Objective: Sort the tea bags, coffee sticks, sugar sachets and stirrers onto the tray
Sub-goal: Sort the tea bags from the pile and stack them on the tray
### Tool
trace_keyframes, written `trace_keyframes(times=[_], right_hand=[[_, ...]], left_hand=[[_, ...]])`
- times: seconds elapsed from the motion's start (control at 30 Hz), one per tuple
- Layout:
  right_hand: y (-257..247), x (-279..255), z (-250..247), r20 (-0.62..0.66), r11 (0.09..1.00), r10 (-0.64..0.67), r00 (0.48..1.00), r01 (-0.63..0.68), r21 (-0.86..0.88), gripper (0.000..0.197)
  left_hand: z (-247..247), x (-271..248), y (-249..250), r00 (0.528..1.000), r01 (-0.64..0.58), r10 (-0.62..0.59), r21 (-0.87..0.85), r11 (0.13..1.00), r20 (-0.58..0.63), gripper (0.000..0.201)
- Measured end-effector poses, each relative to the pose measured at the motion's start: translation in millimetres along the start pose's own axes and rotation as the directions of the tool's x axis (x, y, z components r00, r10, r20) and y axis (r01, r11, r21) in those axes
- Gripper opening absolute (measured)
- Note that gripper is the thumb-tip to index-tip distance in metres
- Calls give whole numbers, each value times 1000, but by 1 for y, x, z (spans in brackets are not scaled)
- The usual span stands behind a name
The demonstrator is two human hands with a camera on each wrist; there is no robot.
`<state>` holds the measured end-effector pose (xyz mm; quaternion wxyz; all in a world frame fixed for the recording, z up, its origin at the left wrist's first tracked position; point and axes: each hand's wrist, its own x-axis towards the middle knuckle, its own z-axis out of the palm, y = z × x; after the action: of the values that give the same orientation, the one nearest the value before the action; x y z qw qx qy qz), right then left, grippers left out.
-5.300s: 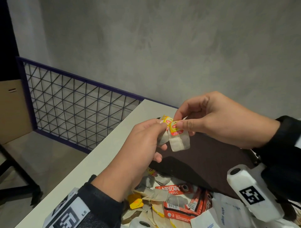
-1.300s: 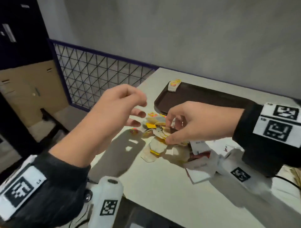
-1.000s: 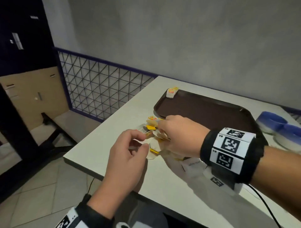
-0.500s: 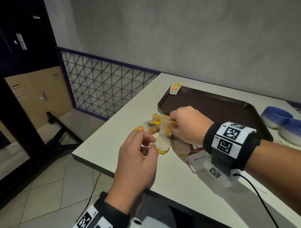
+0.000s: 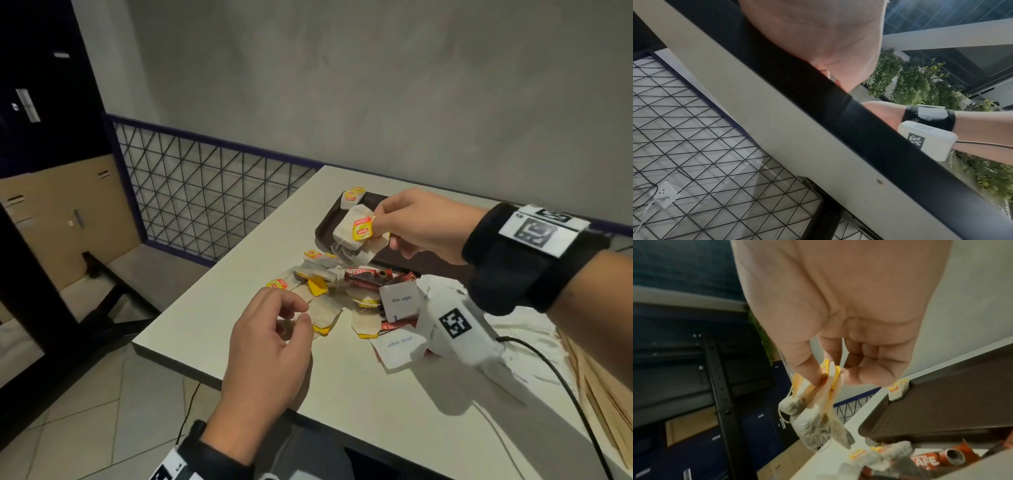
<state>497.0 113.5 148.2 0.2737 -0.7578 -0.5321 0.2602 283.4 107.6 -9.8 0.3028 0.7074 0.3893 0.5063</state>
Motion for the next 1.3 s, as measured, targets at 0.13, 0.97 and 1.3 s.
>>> trace_keyframes(times=[0.13,0.97,1.3], right_hand=[[0,-17,-26,91,983,-10,996,-7,182,13],[95,-121,-3,-24,911,116,993,-97,400,15],[134,-145,49,-194,710,162,968,22,704,15]], left_hand=[[-5,0,4,997,66,-71,-165,984,-27,18],[75,-16,74,480,849,-247,-374,374,842,48],[87,-24,74,529,763,-188,-366,533,828,12]])
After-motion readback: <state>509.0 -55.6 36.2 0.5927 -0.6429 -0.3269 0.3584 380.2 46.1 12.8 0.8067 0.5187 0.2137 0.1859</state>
